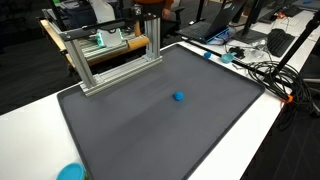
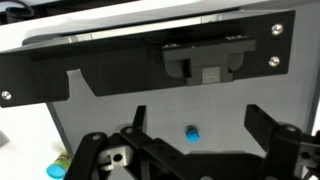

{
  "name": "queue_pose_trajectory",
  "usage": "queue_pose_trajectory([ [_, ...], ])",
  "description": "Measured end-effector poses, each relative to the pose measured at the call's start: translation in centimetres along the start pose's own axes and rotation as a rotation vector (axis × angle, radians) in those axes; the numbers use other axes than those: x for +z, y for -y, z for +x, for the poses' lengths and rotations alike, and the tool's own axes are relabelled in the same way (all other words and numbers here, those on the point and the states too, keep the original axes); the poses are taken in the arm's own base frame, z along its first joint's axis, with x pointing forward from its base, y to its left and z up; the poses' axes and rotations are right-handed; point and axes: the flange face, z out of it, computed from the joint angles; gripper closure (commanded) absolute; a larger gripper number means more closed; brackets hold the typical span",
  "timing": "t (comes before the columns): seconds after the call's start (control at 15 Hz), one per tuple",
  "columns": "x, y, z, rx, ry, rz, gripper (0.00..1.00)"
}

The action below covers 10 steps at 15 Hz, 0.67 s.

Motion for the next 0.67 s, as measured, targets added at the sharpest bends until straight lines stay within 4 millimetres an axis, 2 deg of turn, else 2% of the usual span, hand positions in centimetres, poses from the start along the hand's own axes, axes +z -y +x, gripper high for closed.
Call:
queue_pose_trajectory([
  [0.13, 1.5, -0.1, -0.7, 0.013, 0.029, -0.005, 0.0],
  [0.47, 1.8, -0.1, -0.8, 0.017, 0.036, -0.006, 0.0],
  [0.67, 2.7, 0.2, -1.1, 0.015, 0.041, 0.0, 0.0],
])
